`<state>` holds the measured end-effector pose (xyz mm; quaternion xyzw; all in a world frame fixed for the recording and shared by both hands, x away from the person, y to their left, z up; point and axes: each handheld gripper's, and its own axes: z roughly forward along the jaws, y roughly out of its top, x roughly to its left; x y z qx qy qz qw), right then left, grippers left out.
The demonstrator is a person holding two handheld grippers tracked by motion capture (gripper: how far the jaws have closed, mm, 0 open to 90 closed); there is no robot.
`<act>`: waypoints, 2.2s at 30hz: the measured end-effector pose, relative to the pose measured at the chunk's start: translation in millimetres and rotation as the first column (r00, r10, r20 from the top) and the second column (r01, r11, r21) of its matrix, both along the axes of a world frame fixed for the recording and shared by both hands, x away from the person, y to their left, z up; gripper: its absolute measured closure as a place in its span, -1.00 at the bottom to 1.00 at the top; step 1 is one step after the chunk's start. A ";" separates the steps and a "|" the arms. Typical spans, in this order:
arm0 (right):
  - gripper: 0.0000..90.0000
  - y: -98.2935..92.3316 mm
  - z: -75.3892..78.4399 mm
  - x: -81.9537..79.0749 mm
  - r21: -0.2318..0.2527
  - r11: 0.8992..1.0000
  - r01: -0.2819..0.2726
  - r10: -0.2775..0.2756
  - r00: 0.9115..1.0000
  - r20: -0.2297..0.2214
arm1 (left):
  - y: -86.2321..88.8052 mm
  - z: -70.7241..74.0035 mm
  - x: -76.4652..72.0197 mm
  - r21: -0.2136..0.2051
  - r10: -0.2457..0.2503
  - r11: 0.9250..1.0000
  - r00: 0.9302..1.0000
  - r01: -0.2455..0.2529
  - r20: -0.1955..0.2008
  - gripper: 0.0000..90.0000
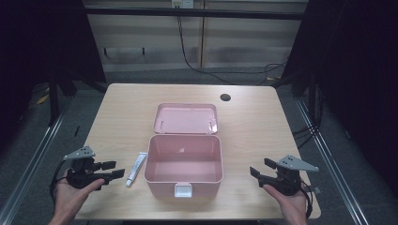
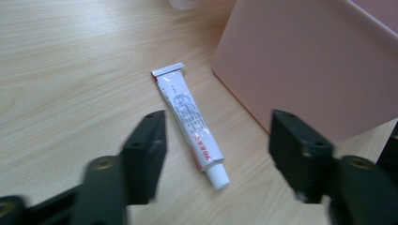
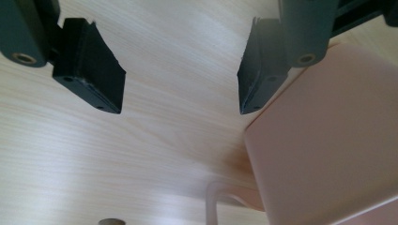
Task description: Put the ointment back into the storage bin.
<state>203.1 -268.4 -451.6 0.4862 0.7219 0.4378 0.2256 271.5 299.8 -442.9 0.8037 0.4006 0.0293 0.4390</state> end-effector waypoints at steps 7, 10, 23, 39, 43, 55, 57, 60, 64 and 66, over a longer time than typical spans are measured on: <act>-0.32 2.0 2.5 -0.9 0.068 0.997 -0.040 0.043 0.998 -0.050 | -2.1 7.0 1.5 -0.018 -0.030 0.999 0.998 0.029 -0.052 0.05; -0.32 1.7 3.4 -1.4 0.074 0.997 -0.034 0.038 0.998 -0.054 | -7.1 11.9 3.3 0.056 -0.037 0.998 0.998 0.040 -0.047 -0.01; -0.37 4.3 3.4 -3.2 0.103 0.993 -0.057 0.067 0.993 -0.095 | -24.8 33.2 22.7 0.174 -0.067 0.981 0.992 0.085 -0.109 -0.07; -0.52 6.2 1.4 -0.2 0.105 0.993 -0.062 0.074 0.990 -0.122 | -39.2 39.1 44.5 0.208 -0.114 0.966 0.974 0.156 -0.197 0.12; -0.54 7.5 0.8 0.5 0.103 0.992 -0.070 0.083 0.988 -0.130 | -43.7 36.1 51.9 0.238 -0.101 0.958 0.967 0.158 -0.235 0.13; -0.58 8.8 -0.2 1.2 0.109 0.992 -0.069 0.084 0.986 -0.145 | -58.9 20.1 74.5 0.315 -0.045 0.936 0.942 0.156 -0.332 0.22; -0.58 8.9 -0.9 1.4 0.108 0.992 -0.070 0.087 0.984 -0.155 | -60.3 17.5 77.6 0.320 -0.043 0.934 0.937 0.161 -0.346 0.22; -0.59 9.5 -1.7 2.3 0.111 0.991 -0.075 0.092 0.982 -0.164 | -62.0 15.7 79.3 0.319 -0.051 0.932 0.932 0.174 -0.358 0.21; -0.60 9.9 -2.0 2.7 0.113 0.991 -0.078 0.097 0.981 -0.169 | -64.0 9.0 81.8 0.326 -0.050 0.927 0.924 0.184 -0.380 0.21; -0.61 10.0 -2.8 3.0 0.124 0.989 -0.082 0.105 0.977 -0.185 | -65.4 5.6 82.6 0.326 -0.046 0.927 0.919 0.186 -0.392 0.20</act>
